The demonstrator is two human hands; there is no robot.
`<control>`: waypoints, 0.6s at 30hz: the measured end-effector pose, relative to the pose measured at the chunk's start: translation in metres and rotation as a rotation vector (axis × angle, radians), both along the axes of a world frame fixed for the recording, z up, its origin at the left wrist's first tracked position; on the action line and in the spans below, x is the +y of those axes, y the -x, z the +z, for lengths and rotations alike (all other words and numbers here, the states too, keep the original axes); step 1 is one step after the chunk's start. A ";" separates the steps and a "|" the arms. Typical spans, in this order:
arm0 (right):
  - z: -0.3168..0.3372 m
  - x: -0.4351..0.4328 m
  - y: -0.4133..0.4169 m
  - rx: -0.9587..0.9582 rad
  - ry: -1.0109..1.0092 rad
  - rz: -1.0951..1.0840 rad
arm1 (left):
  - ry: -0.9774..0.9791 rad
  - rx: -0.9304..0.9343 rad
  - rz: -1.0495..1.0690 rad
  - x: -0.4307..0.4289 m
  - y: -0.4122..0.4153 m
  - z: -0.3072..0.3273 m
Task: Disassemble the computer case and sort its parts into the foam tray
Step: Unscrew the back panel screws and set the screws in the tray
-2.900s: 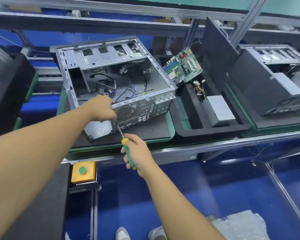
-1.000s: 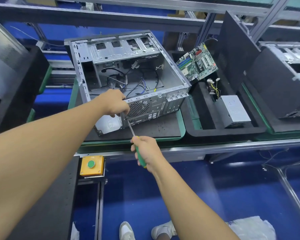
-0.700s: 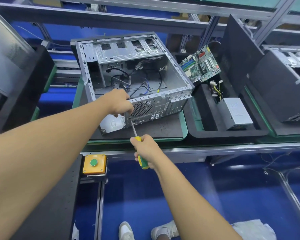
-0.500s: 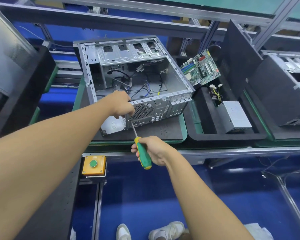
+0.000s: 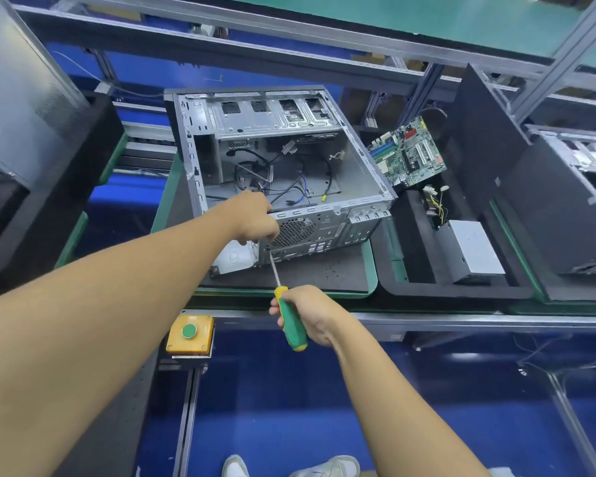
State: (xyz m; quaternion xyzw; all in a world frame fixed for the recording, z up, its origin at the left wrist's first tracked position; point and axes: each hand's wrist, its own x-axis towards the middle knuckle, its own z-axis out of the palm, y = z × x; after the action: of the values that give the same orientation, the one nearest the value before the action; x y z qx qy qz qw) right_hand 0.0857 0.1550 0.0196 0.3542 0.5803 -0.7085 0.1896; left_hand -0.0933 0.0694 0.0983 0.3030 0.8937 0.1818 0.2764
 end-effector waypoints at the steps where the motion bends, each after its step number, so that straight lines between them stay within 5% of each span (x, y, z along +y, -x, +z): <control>1: -0.002 0.000 -0.002 0.036 -0.063 0.016 | 0.000 -0.001 -0.001 0.000 0.000 0.000; 5: -0.006 -0.002 -0.005 0.072 -0.191 0.011 | 0.011 0.020 -0.007 0.000 0.001 -0.001; 11: 0.001 -0.003 0.000 -0.032 0.011 -0.013 | 0.048 0.041 -0.067 0.001 0.005 -0.004; 18: -0.004 -0.005 -0.006 0.056 -0.065 0.010 | 0.069 -0.097 -0.126 0.001 0.009 -0.001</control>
State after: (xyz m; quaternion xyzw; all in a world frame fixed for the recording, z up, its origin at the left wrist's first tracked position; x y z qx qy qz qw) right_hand 0.0918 0.1504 0.0158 0.3375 0.6098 -0.6978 0.1652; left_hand -0.1024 0.0699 0.0975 0.3400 0.8641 0.1477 0.3404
